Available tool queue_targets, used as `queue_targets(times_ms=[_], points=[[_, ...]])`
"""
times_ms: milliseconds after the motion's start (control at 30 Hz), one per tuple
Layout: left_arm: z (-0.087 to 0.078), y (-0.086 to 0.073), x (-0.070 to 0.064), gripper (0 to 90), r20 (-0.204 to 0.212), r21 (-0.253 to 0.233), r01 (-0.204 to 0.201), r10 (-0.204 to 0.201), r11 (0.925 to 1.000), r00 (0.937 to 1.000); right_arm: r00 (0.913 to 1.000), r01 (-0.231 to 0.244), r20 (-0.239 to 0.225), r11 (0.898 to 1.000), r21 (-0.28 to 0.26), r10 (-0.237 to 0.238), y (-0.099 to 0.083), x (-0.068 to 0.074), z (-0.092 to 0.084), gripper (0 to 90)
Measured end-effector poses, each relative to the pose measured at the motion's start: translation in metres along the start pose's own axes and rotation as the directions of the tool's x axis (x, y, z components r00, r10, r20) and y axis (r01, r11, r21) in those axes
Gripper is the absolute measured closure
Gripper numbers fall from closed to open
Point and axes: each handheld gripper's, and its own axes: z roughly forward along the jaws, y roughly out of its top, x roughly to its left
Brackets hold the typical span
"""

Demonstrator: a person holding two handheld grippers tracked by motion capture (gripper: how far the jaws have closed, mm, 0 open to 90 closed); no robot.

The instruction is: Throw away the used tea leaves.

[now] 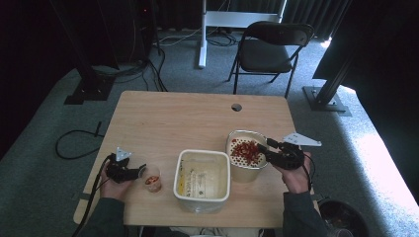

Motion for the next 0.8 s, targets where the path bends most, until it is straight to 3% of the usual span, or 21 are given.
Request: queue_targets(times_ms=[167, 333, 433, 633, 767, 800], points=[[-0.018, -0.013, -0.003, 22.6, 0.038, -0.008, -0.008, 0.009, 0.9999, 0.9992, 0.9995, -0.025, 0.020, 1.000, -0.013, 0.025, -0.003, -0.009, -0.007, 48.9], [-0.040, -0.028, -0.002, 22.5, 0.095, -0.047, 0.016, -0.011, 0.9988, 0.9954, 0.9988, -0.035, 0.032, 0.999, -0.024, 0.036, -0.004, -0.012, -0.011, 48.9], [-0.053, -0.037, -0.002, 20.2, 0.149, -0.073, 0.025, -0.014, 0.9970, 0.9887, 0.9987, -0.037, 0.035, 0.999, -0.029, 0.038, -0.005, -0.014, -0.013, 48.4], [-0.073, -0.044, -0.014, 17.5, 0.247, -0.118, -0.015, 0.044, 0.9929, 0.9680, 0.9979, -0.045, 0.045, 0.998, -0.031, 0.047, -0.006, -0.017, -0.015, 48.2], [-0.078, -0.042, -0.028, 17.5, 0.306, -0.150, -0.056, 0.100, 0.9871, 0.9467, 0.9977, -0.047, 0.047, 0.998, -0.034, 0.049, -0.005, -0.017, -0.016, 48.2], [-0.078, -0.040, -0.032, 17.5, 0.311, -0.159, -0.065, 0.113, 0.9852, 0.9438, 0.9977, -0.047, 0.047, 0.998, -0.034, 0.049, -0.005, -0.017, -0.016, 48.2]])
